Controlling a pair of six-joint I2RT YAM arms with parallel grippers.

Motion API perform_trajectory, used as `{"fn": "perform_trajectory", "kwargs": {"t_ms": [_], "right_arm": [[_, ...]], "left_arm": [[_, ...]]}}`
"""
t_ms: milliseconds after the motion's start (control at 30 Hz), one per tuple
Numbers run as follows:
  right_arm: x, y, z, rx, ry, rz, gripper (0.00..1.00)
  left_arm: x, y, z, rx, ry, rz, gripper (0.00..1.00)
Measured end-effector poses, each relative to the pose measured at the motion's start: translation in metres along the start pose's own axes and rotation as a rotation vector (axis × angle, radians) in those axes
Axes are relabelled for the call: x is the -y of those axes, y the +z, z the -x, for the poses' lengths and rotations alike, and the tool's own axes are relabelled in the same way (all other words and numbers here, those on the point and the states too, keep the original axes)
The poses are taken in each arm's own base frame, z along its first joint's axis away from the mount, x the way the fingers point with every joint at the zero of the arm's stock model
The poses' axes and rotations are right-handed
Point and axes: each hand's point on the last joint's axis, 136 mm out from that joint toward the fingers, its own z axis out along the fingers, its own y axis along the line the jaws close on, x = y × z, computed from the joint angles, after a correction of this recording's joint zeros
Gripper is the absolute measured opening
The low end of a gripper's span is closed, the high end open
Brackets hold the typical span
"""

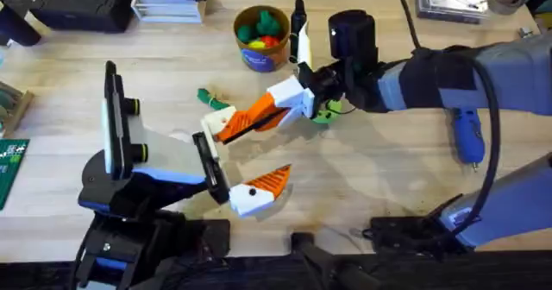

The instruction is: Pick up the gripper from the table and insert it into the empty holder that is missing its gripper. Then pick up a screw, insert it into the mounting hole, and use the screwdriver to tighten it. Finally, clean up the table by picking up the vegetable and placing it into the bucket.

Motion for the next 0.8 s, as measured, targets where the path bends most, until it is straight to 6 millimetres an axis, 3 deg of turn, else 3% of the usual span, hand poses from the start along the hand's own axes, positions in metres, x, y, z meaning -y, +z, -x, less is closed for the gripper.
{"fn": "perform_trajectory", "kwargs": {"t_ms": [800], "right_arm": [[0.001,0.005,0.025,0.125,-0.012,-0.059,0.009]], "left_arm": [[-0.014,-0.001,0.002,0.012,-0.023,0.081,0.986]]}}
